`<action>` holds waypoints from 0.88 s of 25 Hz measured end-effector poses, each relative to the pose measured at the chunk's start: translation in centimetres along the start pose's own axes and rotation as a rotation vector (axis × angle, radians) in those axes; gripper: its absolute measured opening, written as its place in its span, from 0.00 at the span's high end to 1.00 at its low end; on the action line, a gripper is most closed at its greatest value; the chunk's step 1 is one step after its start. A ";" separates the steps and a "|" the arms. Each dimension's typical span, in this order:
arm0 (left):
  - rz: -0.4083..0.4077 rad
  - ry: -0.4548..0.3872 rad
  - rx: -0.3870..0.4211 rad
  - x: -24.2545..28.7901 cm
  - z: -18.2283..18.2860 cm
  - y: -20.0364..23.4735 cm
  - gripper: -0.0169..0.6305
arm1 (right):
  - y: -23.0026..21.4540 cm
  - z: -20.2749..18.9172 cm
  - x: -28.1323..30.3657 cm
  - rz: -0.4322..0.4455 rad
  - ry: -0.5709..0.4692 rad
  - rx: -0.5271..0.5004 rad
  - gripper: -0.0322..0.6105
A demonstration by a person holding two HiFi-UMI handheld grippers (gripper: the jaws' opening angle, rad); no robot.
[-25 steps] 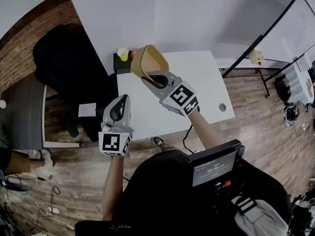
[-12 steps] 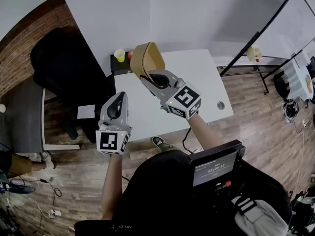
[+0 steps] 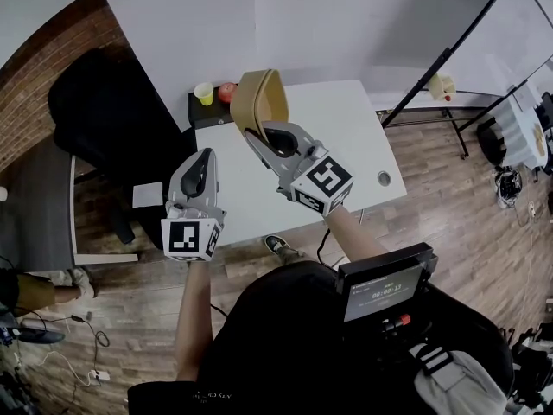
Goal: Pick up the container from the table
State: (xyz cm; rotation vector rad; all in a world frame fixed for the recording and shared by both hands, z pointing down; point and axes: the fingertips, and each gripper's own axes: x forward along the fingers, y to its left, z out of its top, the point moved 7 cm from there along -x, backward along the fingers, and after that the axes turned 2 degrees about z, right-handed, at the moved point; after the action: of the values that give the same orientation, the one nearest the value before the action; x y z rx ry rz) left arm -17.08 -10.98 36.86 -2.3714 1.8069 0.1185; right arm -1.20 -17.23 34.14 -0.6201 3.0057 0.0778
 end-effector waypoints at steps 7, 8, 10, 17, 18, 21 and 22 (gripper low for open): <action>0.004 0.013 -0.008 0.2 -0.9 -0.4 0.98 | 0.2 -2.0 -1.1 -0.014 0.002 0.042 0.92; 0.002 0.018 -0.011 0.2 -1.1 -0.6 0.98 | 0.3 -2.3 -1.3 -0.011 0.005 0.047 0.92; -0.005 0.028 -0.016 0.1 -1.6 -0.9 0.98 | 0.6 -2.8 -1.6 -0.005 0.006 0.056 0.92; -0.033 0.051 -0.030 -0.1 -2.9 -1.9 0.98 | 1.8 -4.5 -2.3 0.001 0.007 0.079 0.92; -0.034 0.055 -0.032 -0.1 -3.1 -2.0 0.98 | 1.9 -4.7 -2.3 0.001 0.011 0.080 0.92; -0.035 0.067 -0.039 -0.3 -3.7 -2.1 0.98 | 1.9 -5.5 -2.6 -0.008 0.008 0.098 0.92; -0.036 0.070 -0.040 -0.4 -3.9 -2.3 0.98 | 2.0 -5.6 -2.8 -0.008 0.007 0.100 0.92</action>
State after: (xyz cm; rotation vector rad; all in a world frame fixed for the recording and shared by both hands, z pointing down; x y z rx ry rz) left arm -15.13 -10.72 40.97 -2.4641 1.8072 0.0683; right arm 0.21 -14.65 40.05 -0.6240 2.9915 -0.0754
